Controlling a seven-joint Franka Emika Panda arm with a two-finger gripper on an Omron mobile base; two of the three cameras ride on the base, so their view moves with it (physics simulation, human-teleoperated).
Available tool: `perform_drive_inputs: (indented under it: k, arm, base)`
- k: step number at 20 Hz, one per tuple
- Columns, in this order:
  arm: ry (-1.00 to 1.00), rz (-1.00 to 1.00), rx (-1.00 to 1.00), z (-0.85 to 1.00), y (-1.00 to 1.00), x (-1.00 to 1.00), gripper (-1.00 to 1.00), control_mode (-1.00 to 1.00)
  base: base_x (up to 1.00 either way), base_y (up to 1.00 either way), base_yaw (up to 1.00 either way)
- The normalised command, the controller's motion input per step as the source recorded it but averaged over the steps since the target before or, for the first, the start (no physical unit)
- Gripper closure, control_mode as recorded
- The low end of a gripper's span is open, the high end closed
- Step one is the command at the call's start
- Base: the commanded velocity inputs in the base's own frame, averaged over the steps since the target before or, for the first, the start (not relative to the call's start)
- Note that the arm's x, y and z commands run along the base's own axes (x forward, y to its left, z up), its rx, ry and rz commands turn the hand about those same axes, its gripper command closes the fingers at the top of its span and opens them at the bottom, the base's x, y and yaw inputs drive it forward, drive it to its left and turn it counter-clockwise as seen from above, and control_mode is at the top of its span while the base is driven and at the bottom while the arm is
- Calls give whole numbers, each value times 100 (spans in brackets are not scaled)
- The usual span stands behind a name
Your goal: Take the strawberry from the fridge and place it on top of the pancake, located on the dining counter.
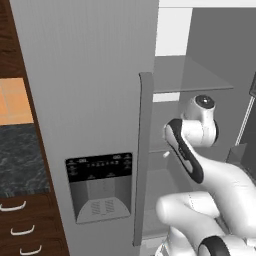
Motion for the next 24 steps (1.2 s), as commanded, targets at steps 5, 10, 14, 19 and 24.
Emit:
perform_drive_inputs:
  k: [5, 10, 14, 19, 24]
  arm:
    - [0, 0, 0, 80, 3, -98, 100, -100]
    - [-1, 0, 0, 57, 15, -87, 100, -100]
    - [0, 0, 0, 52, 19, -68, 100, -100]
    - [0, 0, 0, 7, 6, -19, 100, 100]
    - [0, 0, 0, 0, 0, 0, 100, 100]
  base:
    - [0, 0, 0]
    - [0, 0, 0]
    - [0, 0, 0]
    - [-80, 29, 0]
    - [-100, 56, 0]
